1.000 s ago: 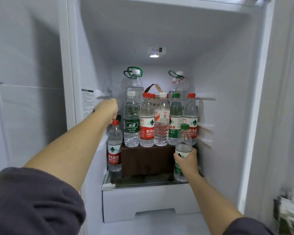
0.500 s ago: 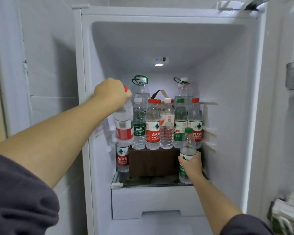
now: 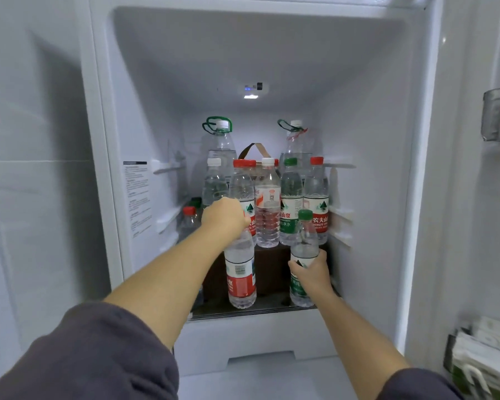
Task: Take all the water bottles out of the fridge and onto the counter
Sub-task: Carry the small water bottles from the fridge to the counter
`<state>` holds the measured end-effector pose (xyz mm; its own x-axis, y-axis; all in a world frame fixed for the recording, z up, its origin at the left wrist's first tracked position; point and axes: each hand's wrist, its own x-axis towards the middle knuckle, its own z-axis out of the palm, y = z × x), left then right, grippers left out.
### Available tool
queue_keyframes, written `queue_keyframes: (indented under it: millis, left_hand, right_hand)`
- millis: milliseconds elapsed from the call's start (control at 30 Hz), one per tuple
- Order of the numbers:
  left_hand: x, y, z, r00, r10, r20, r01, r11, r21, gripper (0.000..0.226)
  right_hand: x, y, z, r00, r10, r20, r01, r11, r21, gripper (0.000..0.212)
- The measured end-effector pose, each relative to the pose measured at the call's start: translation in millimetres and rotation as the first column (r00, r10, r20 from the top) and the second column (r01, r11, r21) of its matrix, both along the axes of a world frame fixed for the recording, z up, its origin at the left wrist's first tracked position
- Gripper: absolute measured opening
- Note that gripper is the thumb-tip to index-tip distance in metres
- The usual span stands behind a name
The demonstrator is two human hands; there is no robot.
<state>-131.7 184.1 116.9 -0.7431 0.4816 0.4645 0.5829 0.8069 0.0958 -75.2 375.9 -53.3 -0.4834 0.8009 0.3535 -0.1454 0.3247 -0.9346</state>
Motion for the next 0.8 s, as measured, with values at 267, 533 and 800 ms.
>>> queue_keyframes:
  millis: [267,533,800]
  left_hand:
    - [-32.7,23.1,-35.6,0.997,0.018,-0.078,-0.001,0.975,0.222,0.046]
    - [-52.4,18.1,-93.8,0.847,-0.5,0.18,0.186,0.595,0.782,0.04]
    - [-41.1,16.1,-155.0,0.805,-0.528,0.271,0.021,0.482,0.876,0.067]
  right_hand:
    - [-2.9,4.1,-4.4,1.0,-0.006,0.007,0.006,1.0,0.001,0.063]
    - [0.4,0.7,-2.7,0.999,-0.037,0.033,0.035,0.999,0.034,0.06]
    - [1.4,-0.4,-0.7,0.998,-0.038,0.052,0.037,0.999,0.024,0.064]
